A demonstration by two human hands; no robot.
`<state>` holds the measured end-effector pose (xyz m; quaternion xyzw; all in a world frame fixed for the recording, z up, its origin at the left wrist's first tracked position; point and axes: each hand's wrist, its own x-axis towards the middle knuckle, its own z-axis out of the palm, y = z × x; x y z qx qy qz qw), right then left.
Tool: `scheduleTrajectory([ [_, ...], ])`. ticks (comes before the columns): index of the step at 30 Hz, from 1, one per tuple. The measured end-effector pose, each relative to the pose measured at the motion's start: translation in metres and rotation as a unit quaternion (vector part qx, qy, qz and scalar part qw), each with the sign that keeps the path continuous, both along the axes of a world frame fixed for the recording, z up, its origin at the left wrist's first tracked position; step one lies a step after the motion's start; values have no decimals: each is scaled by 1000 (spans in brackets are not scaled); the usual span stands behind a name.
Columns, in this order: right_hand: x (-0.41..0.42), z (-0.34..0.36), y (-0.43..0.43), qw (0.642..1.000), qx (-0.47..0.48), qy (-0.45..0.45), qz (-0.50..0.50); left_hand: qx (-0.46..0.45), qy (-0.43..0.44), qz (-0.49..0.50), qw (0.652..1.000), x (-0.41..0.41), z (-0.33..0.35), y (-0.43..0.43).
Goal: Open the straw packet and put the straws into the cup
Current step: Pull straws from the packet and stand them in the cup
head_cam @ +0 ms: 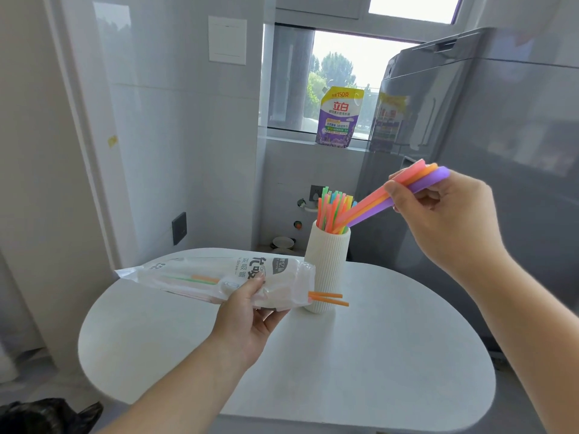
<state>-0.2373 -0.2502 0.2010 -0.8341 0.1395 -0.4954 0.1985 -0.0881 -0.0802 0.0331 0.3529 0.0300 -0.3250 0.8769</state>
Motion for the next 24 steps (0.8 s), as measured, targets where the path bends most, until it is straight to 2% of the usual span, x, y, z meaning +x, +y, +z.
scheduleTrajectory([
  [12, 56, 18, -16, 995, 16, 100, -17, 1, 1, -12, 1000, 2, -4, -3],
  [24, 98, 4, -35, 980, 62, 186, -32, 9, 2, -14, 1000, 3, -7, -5],
])
